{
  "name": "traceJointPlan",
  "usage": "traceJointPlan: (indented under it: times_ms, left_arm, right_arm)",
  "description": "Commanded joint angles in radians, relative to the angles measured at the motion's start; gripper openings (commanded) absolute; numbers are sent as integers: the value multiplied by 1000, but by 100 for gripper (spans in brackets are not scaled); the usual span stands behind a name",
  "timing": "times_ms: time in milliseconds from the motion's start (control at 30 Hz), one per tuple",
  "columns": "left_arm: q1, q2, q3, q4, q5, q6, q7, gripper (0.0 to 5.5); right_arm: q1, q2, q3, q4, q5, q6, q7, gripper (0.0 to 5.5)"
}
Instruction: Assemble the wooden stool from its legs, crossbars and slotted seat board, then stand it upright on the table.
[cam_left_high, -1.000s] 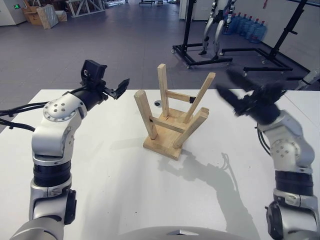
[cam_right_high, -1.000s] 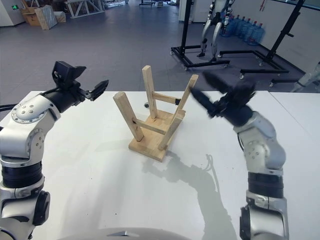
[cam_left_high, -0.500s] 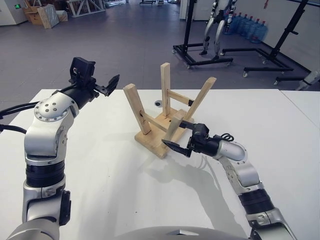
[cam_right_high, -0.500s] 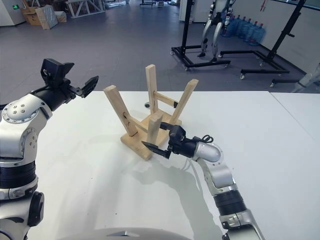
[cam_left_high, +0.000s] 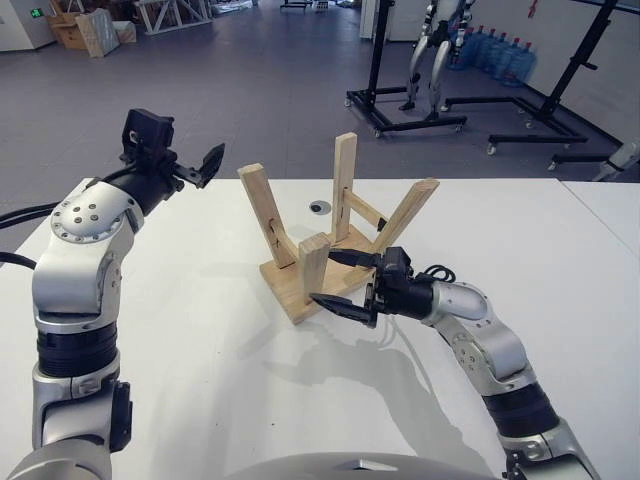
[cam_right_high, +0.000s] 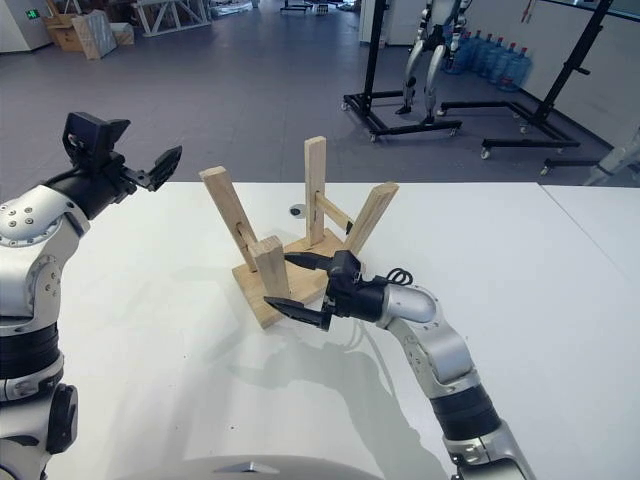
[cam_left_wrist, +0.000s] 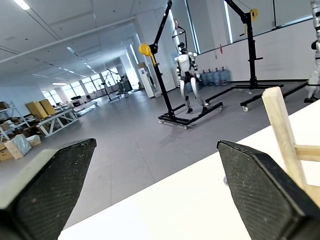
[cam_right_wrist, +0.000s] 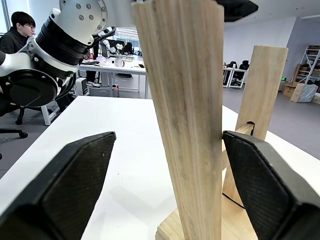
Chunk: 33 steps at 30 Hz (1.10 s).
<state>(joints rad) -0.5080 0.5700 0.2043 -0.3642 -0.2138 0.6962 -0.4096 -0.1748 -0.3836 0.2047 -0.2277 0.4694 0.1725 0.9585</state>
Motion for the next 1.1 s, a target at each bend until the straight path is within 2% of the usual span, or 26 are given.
traceJointPlan:
  times_ms: [33,467,733,833,967,1100]
  left_arm:
    - [-38,20,6,1,-3,6,9,446]
    - [-41,6,-2,-6,-14,12,38,446]
    - [-72,29,11,25,-14,8,36,446]
    - [-76,26,-2,27,-13,7,34,446]
    - [-76,38,7,37,-11,1,31,446]
    - [-83,41,5,46,-5,-10,34,446]
  right_arm:
    - [-49,77,56,34,-80,-31,-68,392]
    - [-241,333,225,290,-305,-177,-191,392]
    - [-393,452,187,582,-444,-290,-388,392]
    - [-416,463,139,494,-386,-221,-387,392]
    - [-415,425,101,211,-259,14,-333,392]
    - [-451,401,46,26,-108,264,-335,392]
